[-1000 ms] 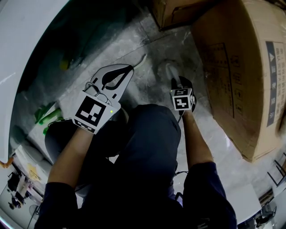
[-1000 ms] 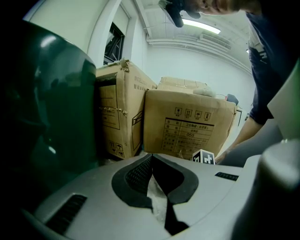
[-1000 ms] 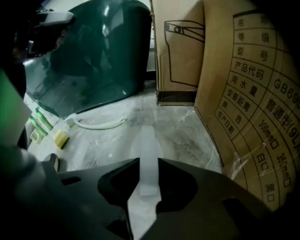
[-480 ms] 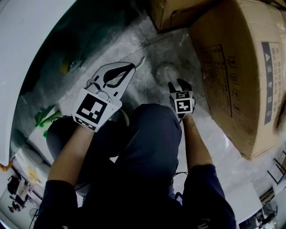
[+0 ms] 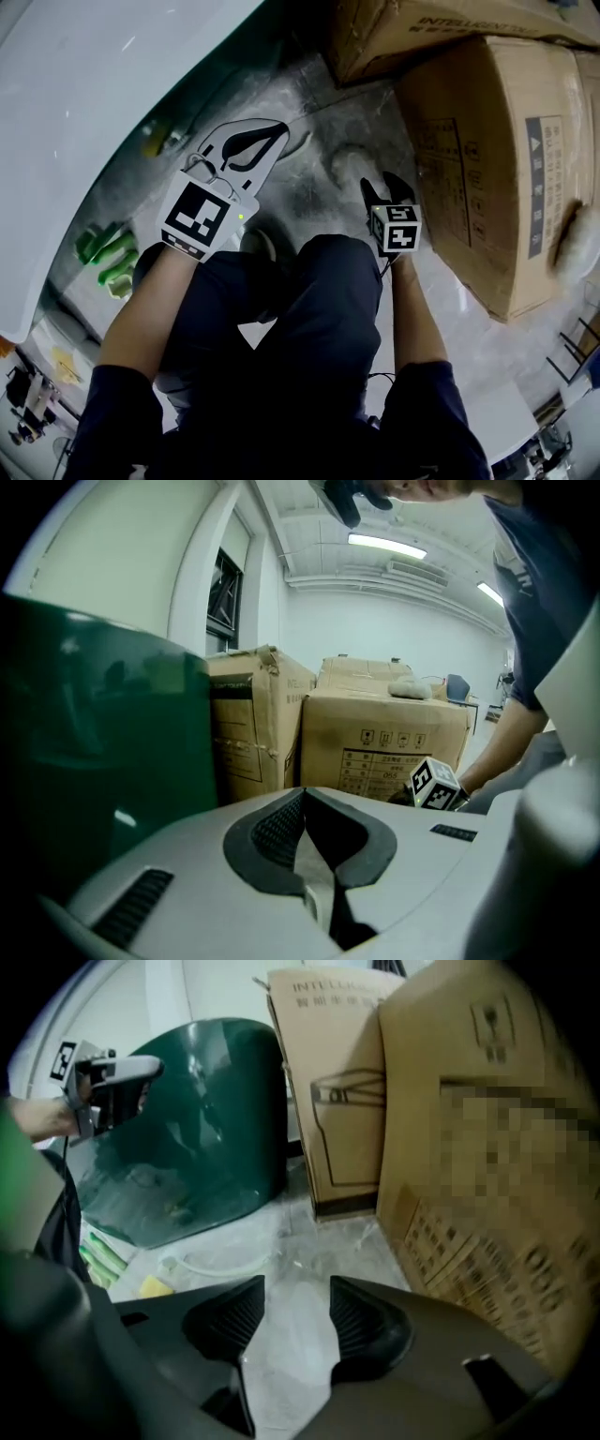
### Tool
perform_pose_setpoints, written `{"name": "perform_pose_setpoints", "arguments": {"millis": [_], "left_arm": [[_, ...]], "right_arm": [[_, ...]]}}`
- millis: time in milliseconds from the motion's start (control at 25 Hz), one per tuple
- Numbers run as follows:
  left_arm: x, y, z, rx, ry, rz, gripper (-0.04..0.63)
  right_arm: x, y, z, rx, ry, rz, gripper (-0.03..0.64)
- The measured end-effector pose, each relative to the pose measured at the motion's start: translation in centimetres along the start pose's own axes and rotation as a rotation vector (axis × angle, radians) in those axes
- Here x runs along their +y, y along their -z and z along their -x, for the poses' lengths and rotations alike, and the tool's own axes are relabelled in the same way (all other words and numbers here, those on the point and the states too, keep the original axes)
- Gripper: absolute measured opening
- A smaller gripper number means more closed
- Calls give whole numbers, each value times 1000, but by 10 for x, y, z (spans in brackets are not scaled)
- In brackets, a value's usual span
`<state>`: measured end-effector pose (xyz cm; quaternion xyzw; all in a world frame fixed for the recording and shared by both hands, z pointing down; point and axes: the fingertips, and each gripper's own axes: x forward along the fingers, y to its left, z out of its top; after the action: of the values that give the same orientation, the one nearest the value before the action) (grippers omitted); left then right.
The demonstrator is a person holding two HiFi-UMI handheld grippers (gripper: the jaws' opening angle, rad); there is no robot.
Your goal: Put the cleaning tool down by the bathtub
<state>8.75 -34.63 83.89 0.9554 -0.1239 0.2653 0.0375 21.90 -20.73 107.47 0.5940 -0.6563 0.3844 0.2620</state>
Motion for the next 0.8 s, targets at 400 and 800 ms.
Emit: {"name": "perform_pose_setpoints", "arguments": {"millis": [400,800], "left_arm": [[-2,-26,65,64,-13,72,31],[-22,-160,158,24,-36,49,32]], "right_arm": [[48,-81,109,-11,-41,44,222],[105,-212,262,-150,-98,76,219]]}}
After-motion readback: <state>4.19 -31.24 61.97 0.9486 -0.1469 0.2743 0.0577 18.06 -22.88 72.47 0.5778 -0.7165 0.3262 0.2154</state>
